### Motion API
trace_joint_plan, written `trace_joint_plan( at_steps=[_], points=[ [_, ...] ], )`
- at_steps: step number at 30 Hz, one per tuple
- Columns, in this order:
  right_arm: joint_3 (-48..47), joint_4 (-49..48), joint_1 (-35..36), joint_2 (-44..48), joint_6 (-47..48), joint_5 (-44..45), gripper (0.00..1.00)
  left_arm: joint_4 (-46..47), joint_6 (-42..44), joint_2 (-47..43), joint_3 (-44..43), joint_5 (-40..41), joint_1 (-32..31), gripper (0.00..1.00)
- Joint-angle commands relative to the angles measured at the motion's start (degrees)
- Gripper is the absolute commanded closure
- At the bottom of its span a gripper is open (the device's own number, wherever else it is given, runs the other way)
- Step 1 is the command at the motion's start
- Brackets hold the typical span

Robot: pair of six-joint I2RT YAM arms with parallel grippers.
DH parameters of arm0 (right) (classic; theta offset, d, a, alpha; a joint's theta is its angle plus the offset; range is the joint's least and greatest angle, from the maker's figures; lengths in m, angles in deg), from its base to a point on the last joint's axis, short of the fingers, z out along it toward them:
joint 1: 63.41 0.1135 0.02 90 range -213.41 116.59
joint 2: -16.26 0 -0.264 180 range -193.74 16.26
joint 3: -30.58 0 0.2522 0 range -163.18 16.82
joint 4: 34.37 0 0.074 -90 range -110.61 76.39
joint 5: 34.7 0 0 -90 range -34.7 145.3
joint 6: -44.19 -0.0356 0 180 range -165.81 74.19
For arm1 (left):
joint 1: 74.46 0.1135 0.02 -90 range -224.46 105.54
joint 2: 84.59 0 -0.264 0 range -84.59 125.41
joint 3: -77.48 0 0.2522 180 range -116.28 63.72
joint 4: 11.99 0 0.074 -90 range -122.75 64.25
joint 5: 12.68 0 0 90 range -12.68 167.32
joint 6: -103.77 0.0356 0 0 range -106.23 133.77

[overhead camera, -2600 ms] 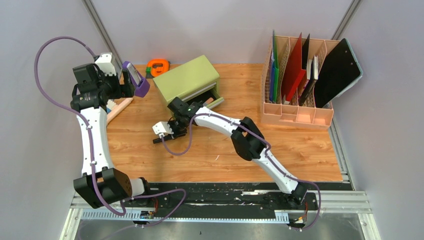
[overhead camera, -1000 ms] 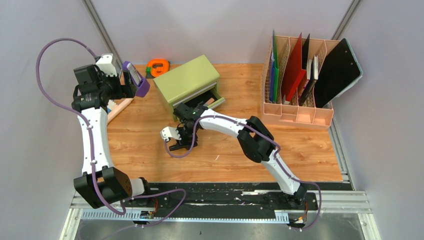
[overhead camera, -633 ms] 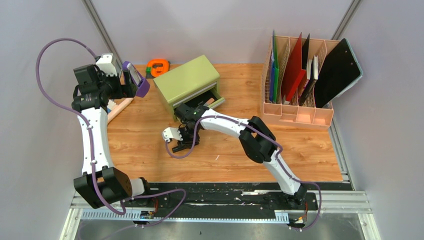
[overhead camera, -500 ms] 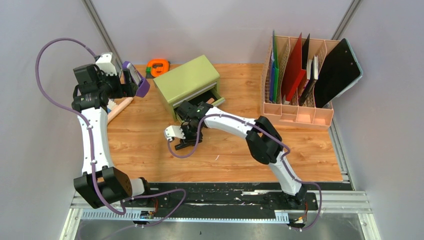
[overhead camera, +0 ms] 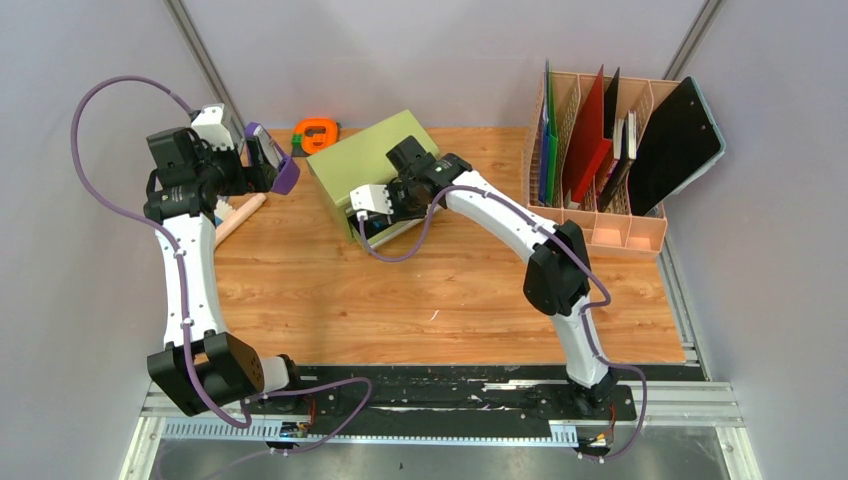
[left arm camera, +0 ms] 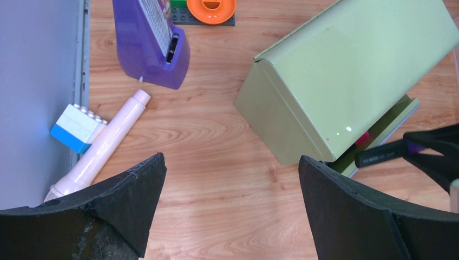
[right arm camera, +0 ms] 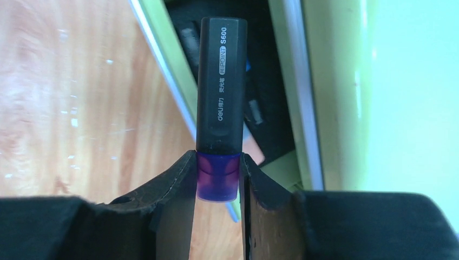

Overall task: Organize the desk
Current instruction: Place the stationery in the drawer.

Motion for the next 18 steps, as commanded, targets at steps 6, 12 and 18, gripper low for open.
trace_joint_plan(
  at_steps=[6,12,18],
  points=[
    [-7.66,-3.37,-1.92,-8.03,5.95,3.22,0.78,0.88,-0.01,-0.43,-0.24,-0.55,0.65,0.00],
    [-6.33,-5.86,-1.93,-7.39,4.48,3.35,0.29,0.72,0.13,-0.06,-0.68,-0.80,0.66,0.00],
    [-5.28,-6.29,-2.16,-4.33,0.78,1.84,0.22,0.98,0.12,0.67,-0.55,-1.25,0.67,0.00]
  ],
)
